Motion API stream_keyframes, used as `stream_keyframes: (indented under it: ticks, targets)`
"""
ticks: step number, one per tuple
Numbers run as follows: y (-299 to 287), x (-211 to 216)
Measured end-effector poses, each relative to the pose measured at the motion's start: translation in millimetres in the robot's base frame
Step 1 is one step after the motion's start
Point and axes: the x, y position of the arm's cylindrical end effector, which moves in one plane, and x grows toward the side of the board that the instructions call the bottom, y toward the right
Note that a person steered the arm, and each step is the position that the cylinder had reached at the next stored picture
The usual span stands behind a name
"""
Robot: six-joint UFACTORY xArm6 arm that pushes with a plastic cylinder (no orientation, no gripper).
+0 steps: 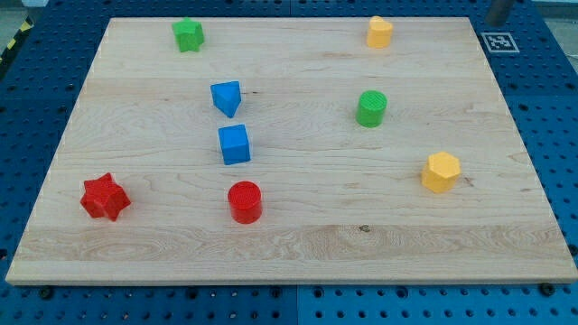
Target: Slide the yellow hexagon towards the bottom right
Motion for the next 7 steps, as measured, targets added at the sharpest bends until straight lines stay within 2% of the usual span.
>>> stream_keyframes:
  ticks: [3, 4, 5, 7]
  targets:
    - [0.0, 14.1]
    - [0.0, 29.3]
    - [-0.1, 72.7]
    - [-2.4, 99.4]
